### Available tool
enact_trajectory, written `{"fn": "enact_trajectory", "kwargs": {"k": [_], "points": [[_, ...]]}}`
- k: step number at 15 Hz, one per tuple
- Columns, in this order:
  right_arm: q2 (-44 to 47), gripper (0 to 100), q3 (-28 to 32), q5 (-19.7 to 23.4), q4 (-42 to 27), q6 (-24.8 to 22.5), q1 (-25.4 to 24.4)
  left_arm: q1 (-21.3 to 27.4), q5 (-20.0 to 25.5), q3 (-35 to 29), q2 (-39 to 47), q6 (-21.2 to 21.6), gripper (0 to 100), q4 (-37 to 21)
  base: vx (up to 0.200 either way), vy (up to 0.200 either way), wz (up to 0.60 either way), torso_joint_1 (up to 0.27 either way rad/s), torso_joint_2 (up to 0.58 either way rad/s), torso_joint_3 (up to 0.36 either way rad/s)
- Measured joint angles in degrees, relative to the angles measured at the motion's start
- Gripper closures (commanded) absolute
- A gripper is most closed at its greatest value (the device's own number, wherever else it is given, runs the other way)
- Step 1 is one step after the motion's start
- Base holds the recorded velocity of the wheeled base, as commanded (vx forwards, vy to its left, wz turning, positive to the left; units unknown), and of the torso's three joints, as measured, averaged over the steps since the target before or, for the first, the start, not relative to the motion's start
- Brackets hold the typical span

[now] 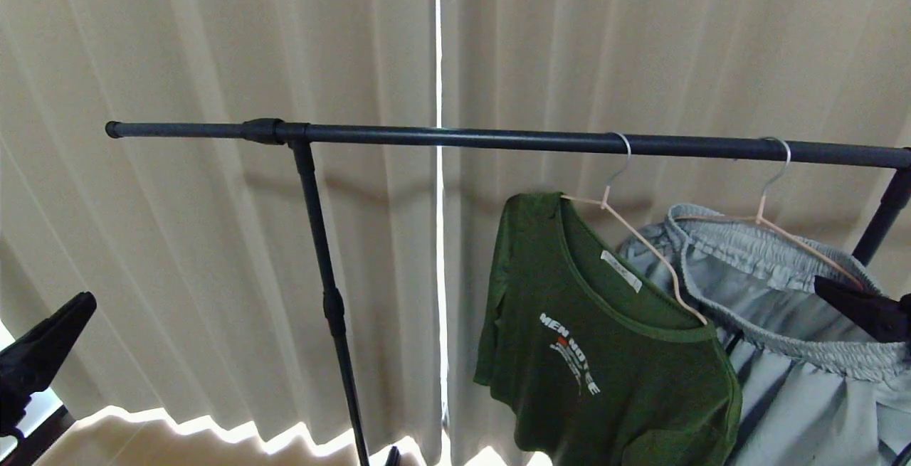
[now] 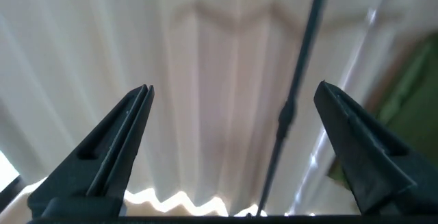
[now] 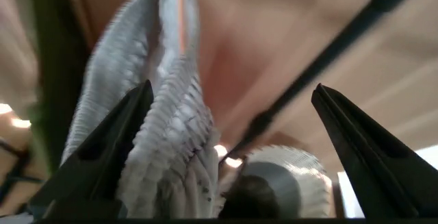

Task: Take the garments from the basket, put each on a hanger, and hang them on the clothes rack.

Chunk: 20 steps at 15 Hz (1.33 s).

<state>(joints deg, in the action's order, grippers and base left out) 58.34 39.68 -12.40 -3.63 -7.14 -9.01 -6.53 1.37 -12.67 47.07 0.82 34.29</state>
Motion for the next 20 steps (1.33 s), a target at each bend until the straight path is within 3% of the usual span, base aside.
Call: {"fn": "enact_trajectory", "kwargs": {"k": [4, 9, 14, 16, 20], "points": [[-3.5, 0, -1.58, 1.13, 1.15, -0.05, -0.2, -1.01, -0.02, -0.3, -0.84, 0.13, 0, -0.61, 0.0, 0.0, 0.0, 0.0, 0.0, 0.0], [-3.96, 0, -4.46, 1.21, 10.76, -0.07, -0.2, -1.1, 0.05, 0.82, -0.99, 0.09, 0, -0.72, 0.0, 0.0, 0.0, 0.0, 0.0, 0.0], [-8.44, 0, -8.12, 1.32, 12.36, -0.11, -0.2, -1.58, -0.22, 4.6, -3.08, -0.11, 0, -2.08, 0.0, 0.0, 0.0, 0.0, 0.0, 0.0], [-12.46, 0, -10.93, 1.21, 11.24, -0.29, -0.2, -1.87, -0.41, 6.22, -5.81, -0.3, 0, -6.57, 0.0, 0.0, 0.0, 0.0, 0.0, 0.0], [-22.54, 0, -14.71, 0.72, 1.87, -0.38, 0.11, -2.22, -0.88, 6.56, -17.34, -1.11, 0, -23.43, 0.0, 0.0, 0.0, 0.0, 0.0, 0.0]]}}
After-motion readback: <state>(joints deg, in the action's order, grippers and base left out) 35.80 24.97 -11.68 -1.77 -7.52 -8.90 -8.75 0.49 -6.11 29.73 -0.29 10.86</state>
